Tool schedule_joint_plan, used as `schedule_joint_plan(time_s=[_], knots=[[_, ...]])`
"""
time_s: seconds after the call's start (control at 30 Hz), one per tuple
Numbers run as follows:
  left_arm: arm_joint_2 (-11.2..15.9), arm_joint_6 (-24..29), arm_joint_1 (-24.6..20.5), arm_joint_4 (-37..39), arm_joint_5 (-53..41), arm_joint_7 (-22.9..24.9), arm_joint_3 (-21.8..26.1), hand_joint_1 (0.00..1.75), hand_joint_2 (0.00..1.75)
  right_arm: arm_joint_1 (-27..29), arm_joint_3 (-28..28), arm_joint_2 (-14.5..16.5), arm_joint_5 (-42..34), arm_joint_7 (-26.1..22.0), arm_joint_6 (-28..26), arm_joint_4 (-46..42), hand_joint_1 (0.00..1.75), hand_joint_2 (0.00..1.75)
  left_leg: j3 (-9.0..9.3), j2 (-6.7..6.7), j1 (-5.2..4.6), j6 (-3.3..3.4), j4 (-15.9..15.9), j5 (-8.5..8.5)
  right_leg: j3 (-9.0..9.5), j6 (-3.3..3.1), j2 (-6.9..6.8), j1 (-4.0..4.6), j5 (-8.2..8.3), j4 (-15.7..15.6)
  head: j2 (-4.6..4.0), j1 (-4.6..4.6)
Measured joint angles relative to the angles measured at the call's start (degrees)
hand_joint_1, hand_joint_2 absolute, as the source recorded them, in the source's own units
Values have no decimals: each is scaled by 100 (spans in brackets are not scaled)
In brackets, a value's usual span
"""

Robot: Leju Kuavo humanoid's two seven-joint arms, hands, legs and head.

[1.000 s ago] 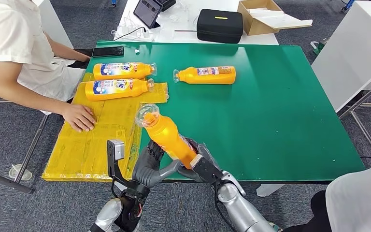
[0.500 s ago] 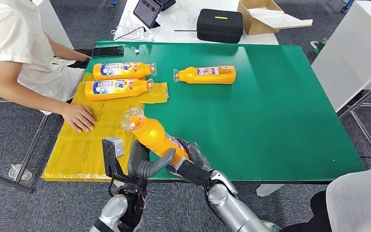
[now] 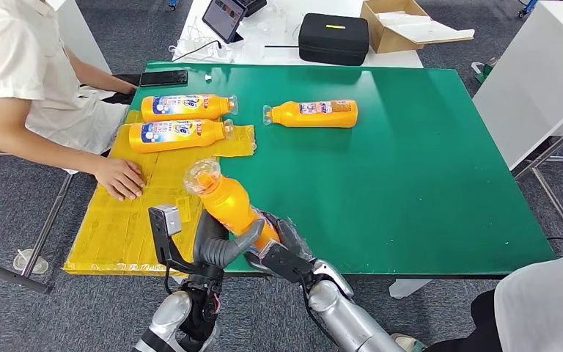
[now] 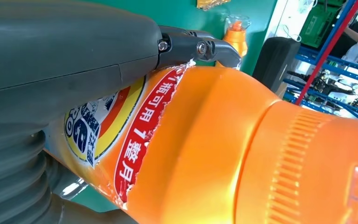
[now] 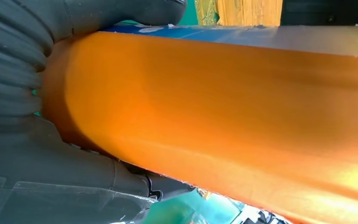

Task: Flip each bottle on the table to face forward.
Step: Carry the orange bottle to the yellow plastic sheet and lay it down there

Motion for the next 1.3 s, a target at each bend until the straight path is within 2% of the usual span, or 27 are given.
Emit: schedule_joint_plan(time_s=[0.17,0.2,0.3,0.33,0.43,0.5,0.53,0.63,0.67,0.9,1.03,1.17,1.3], knots=[[0,110,-6,-21,-14,-92,5,0,175,-1,41,13,-61,58,-7,-1,175,175,0,0,0,0,0,0,0,0,0,0,0,0,0,-1],[0,122,-6,-35,5,-99,14,37,175,-3,55,19,-64,76,-15,-2,175,175,0,0,0,0,0,0,0,0,0,0,0,0,0,-1],[1,38,0,-108,208,-12,67,168,175,-12,100,27,-84,104,-6,-2,175,175,0,0,0,0,0,0,-1,0,0,0,0,0,0,-1],[1,-39,2,-132,311,45,93,175,175,-14,113,27,-100,99,6,-2,175,175,0,0,0,0,0,0,-1,0,0,1,0,0,0,-1],[5,-342,10,-168,595,190,188,175,175,-24,132,25,-174,41,43,-2,172,175,0,1,0,0,0,0,-1,0,0,0,0,0,0,-1],[10,-491,17,-184,684,211,245,175,175,-36,137,25,-223,-7,67,-2,162,175,0,0,0,0,0,0,-1,0,0,0,0,0,0,-1],[14,-538,22,-188,692,198,262,175,175,-40,138,25,-245,-29,81,-2,151,175,0,0,0,0,0,0,0,0,0,0,0,0,0,0],[36,-638,39,-197,675,125,278,175,175,-43,143,23,-308,-89,129,-2,34,175,0,0,0,0,0,0,-1,0,0,0,0,0,0,0],[48,-667,43,-202,670,109,279,175,175,-40,146,21,-329,-107,153,-2,2,175,0,0,0,0,0,0,-1,0,0,0,0,0,0,0],[92,-782,102,-275,811,125,334,175,175,-3,166,20,-492,-162,213,-2,0,175,0,1,0,0,0,0,-1,0,0,0,0,0,1,1],[122,-850,181,-386,1020,240,443,175,175,56,164,42,-569,-199,156,-2,0,0,0,1,0,0,0,0,-2,0,0,0,0,0,1,-1],[143,-716,240,-545,890,185,566,175,175,152,136,64,-694,-234,40,-5,0,0,0,1,0,0,0,0,-2,0,0,1,0,0,1,0],[146,-94,286,-820,88,-125,749,175,175,413,9,70,-829,-345,-184,-76,0,0,-2,-1,0,0,0,0,-3,-1,0,0,-1,0,1,1]])
